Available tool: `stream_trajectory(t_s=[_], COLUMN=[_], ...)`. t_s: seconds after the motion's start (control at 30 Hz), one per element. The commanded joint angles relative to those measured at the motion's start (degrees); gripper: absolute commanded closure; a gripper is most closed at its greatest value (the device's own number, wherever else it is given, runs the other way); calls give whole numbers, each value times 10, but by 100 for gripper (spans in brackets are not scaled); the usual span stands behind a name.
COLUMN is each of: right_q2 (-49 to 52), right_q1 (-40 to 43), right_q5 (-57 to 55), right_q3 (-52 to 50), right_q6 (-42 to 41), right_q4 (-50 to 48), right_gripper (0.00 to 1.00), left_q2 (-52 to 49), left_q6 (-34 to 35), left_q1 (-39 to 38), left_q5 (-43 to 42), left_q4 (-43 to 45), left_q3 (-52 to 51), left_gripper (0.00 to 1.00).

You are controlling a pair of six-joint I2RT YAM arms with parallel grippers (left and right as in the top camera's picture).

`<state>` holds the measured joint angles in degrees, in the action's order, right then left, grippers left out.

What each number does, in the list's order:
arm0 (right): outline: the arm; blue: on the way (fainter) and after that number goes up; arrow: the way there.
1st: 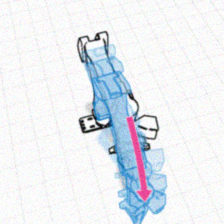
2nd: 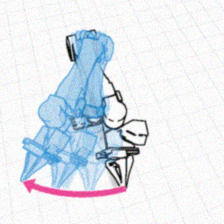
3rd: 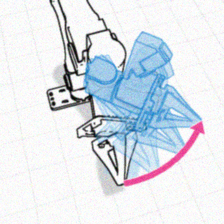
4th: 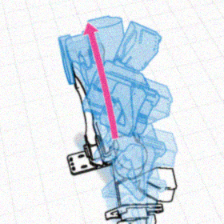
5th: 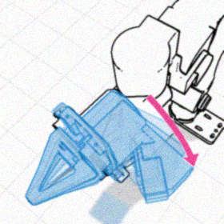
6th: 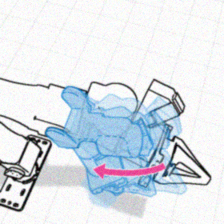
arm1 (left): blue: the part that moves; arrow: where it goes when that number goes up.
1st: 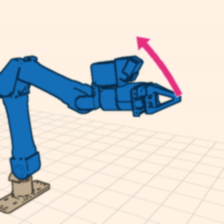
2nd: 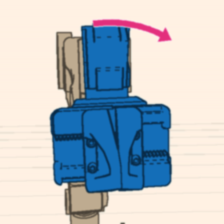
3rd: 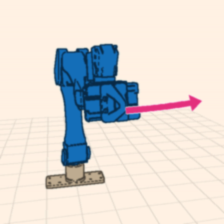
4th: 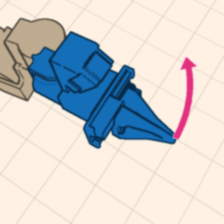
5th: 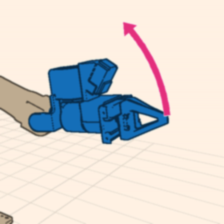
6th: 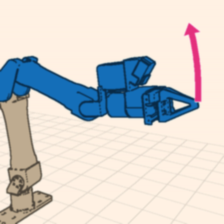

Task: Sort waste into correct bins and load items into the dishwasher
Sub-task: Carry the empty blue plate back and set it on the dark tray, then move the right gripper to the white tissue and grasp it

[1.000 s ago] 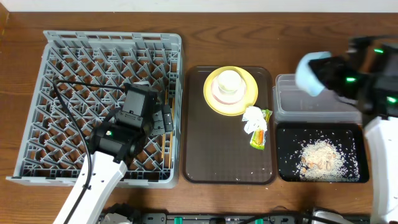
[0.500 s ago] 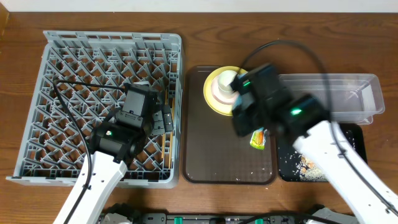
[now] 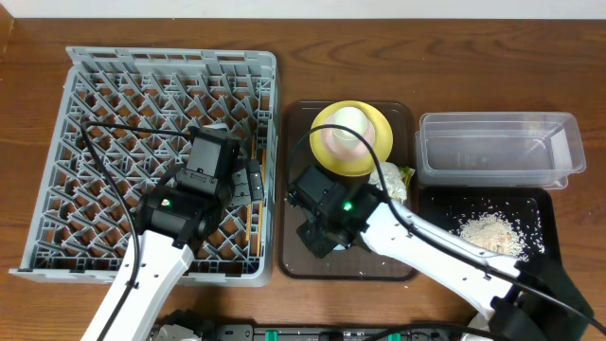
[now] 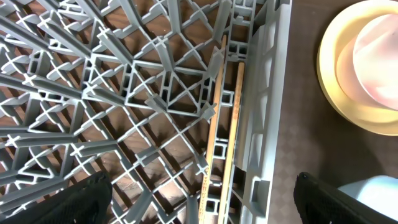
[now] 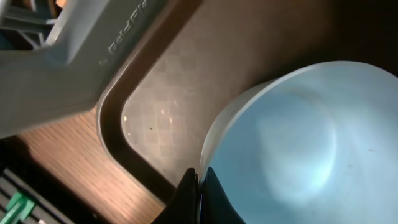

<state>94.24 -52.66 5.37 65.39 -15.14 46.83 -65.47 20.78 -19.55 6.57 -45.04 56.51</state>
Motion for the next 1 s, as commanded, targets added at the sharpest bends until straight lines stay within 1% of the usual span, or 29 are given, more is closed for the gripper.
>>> stream_trajectory(t_s=[0.0, 0.07, 0.13, 0.2, 0.27, 0.43, 0.5, 0.57, 0.6, 0.63, 0.67, 0.73, 0.87, 0.97], right_q2=[10, 9, 3, -19, -38, -87, -95, -96, -96, -96, -96, -95, -84, -82], right_q1=[-10, -10, -9, -1, 5, 34, 51, 76, 88, 100, 111, 127, 153, 157], right_q5=[-10, -10, -10, -10, -12, -57, -88, -125, -133, -137, -137, -143, -225, -231], right_q3=[0, 2, 12, 33, 41, 43, 43, 42, 40, 37, 33, 22, -25, -65], right_q6=[-9, 0, 11, 10, 16, 28, 28, 28, 28, 28, 28, 28, 28, 51], right_q4=[0, 8, 27, 41, 41, 68, 87, 109, 115, 118, 119, 117, 80, 25], right_gripper=[96, 78, 76, 71, 62, 50, 50, 55, 54, 51, 46, 41, 41, 38], left_q2=[1, 1, 1, 1, 1, 1, 1, 1, 1, 1, 1, 1, 1, 1], left_q6=[-1, -1, -1, -1, -1, -1, -1, -1, -1, -1, -1, -1, -1, -1], left_q1=[2, 2, 2, 2, 2, 2, 2, 2, 2, 2, 2, 2, 2, 2], left_q5=[7, 7, 7, 7, 7, 7, 7, 7, 7, 7, 7, 7, 7, 7], left_q4=[-2, -2, -2, -2, -2, -2, -2, -2, -2, -2, -2, -2, -2, -2], left_q3=[6, 6, 6, 6, 6, 6, 6, 6, 6, 6, 6, 6, 6, 6], left_gripper=[5, 6, 5, 6, 6, 6, 6, 6, 6, 5, 6, 6, 6, 5])
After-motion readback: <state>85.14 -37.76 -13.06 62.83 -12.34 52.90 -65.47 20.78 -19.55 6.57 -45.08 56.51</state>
